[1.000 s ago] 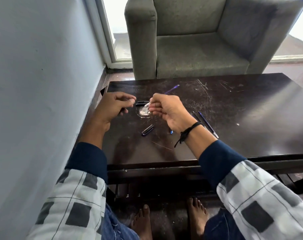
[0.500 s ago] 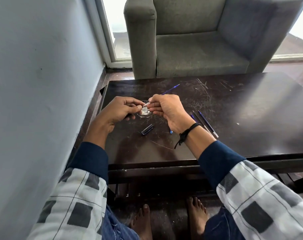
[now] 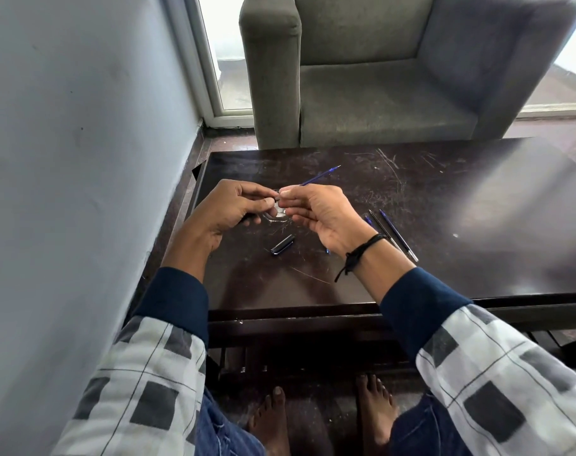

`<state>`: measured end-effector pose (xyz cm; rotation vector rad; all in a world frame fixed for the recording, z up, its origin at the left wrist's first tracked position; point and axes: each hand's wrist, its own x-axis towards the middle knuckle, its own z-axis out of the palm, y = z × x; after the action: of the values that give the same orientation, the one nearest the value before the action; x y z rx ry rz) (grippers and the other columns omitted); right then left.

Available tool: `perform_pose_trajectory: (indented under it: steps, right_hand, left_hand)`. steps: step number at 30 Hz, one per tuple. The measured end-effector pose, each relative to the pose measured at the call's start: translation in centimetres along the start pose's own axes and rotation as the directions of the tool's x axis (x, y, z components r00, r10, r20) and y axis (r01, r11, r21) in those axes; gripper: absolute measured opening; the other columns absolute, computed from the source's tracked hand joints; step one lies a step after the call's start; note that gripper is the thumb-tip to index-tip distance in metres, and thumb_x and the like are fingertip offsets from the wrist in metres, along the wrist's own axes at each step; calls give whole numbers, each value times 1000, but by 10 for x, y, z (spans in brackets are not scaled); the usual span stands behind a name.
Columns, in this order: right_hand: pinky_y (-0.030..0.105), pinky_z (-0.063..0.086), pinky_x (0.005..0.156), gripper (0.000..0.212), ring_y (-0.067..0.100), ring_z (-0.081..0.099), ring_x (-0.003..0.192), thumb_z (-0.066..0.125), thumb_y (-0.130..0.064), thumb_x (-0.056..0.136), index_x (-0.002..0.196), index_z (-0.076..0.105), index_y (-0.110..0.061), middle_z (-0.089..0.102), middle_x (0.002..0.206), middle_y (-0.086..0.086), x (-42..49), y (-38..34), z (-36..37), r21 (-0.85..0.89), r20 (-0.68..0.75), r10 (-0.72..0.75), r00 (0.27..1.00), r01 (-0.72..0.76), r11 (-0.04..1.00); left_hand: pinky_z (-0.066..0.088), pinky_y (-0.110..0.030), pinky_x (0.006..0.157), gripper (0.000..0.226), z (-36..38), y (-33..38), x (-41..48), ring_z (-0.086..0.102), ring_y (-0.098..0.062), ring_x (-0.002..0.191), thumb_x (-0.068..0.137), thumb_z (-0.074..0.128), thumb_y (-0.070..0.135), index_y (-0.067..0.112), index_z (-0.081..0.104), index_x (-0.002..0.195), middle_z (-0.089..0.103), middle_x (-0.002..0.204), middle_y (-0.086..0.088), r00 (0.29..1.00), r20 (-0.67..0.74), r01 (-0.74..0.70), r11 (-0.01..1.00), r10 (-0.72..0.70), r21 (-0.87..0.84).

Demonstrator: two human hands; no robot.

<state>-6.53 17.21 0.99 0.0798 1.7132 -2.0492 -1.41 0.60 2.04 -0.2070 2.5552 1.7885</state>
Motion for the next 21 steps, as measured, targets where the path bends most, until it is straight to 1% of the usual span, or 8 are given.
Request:
perform_pose_trajectory:
  steps: [2,4,7,9,12,16,18,21]
  right_hand:
    - [17,49,54,16,8,62,58,74,-10,85,102,75,-8,72,78,4,0,1,1,-11,-13,-8,1000,8,1000]
    - [17,49,52,20,7,60,55,75,-13,86,105,73,-7,70,75,3,2,0,0,26,-39,-26,999,27,999]
    - [16,49,50,4,6,60,52,72,-12,91,93,69,-8,68,72,3,2,-1,-2,115,-72,-64,995,72,991]
    - [15,49,48,7,6,59,52,70,-12,93,88,67,-7,68,69,4,3,-2,-3,147,-88,-80,993,92,985]
    - [16,47,49,11,5,58,50,70,-17,94,93,69,-6,68,67,1,4,1,-4,82,-88,-87,992,94,992]
    - [17,44,49,16,4,52,48,76,-23,89,91,71,-8,65,66,-2,4,4,-1,-21,-82,-86,993,84,996]
    - [18,45,50,16,4,53,48,78,-24,87,88,71,-10,66,67,-2,4,2,-2,0,-96,-84,992,84,996]
    - [18,48,51,14,6,56,50,77,-20,88,82,69,-10,68,69,2,6,-2,-7,84,-118,-101,988,111,990]
  left_hand:
    - [44,-19,57,19,0,-1,1,58,-6,59,93,67,8,20,78,103,77,85,-6,1000,-8,12,1000,-12,2]
    - [42,-20,56,18,1,-2,1,56,-7,58,94,66,8,18,77,103,77,87,-9,1000,-9,26,1000,-26,0]
    - [40,-20,54,17,-1,-4,3,55,-7,57,94,64,7,15,76,102,76,83,-8,999,-19,44,999,-44,2]
    - [41,-20,54,16,-2,-5,3,55,-7,57,95,64,8,15,76,102,75,82,-7,999,-17,47,999,-47,5]
    - [42,-19,54,16,0,-4,3,55,-7,59,95,65,9,15,76,105,76,83,-6,999,11,39,999,-39,0]
    - [42,-18,53,17,2,-2,3,55,-7,59,94,66,10,15,76,107,75,83,-6,999,24,22,999,-22,-29]
    - [41,-17,53,17,0,-3,3,54,-7,59,94,65,9,15,76,106,75,83,-8,1000,8,28,999,-28,-32]
    - [41,-19,54,16,-4,-7,4,54,-8,59,95,64,9,17,76,103,74,84,-9,999,-6,45,998,-45,-35]
